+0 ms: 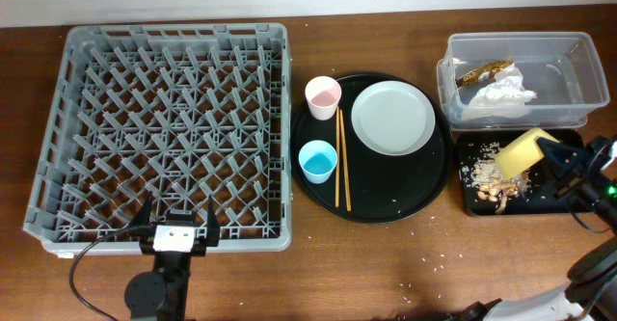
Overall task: Sort waste into correct bins and load items into the dishwasher rack
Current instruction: 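Tip the yellow bowl over the black tray to dump scraps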
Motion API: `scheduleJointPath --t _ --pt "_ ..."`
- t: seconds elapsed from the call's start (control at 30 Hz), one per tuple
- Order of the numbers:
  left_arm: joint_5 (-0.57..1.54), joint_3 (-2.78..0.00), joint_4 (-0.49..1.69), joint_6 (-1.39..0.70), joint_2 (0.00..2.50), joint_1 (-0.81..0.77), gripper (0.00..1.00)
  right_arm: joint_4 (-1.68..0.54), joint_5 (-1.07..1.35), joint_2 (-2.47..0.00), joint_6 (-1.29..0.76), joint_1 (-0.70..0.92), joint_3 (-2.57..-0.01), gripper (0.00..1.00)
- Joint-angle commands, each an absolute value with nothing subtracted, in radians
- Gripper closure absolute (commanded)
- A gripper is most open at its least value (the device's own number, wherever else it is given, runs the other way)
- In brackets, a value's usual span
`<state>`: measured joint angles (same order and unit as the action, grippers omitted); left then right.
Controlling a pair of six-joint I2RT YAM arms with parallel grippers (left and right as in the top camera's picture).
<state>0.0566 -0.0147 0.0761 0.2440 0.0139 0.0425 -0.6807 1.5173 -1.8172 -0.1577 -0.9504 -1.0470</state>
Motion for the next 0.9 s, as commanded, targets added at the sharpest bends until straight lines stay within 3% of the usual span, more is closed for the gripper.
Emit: scheduleJointPath --t 0.0,0.33,0.57,0.73,0.87 --pt "0.064 -0.009 0.076 0.248 0.008 0.049 0.01 -0.687 1.552 -1.824 -0.146 -0.933 -1.046 0.96" --pt "0.064 -0.009 0.076 0.248 0.008 0.049 0.01 -0.719 1.552 -1.824 -0.128 -0.916 -1.046 0.96" --pt "0.064 -0.009 0.076 0.248 0.008 0.049 0.01 -1.000 1.526 -1.699 0.176 -0.850 -1.047 0.96" --pt "0.064 -0.009 0.076 0.248 0.008 0.049 0.01 -1.060 1.393 -1.515 0.208 -0.689 -1.052 0.96" --pt "0.065 -0.009 0.076 0.248 0.008 0.049 0.01 -1.033 1.102 -1.380 0.099 -0.472 -1.100 0.96"
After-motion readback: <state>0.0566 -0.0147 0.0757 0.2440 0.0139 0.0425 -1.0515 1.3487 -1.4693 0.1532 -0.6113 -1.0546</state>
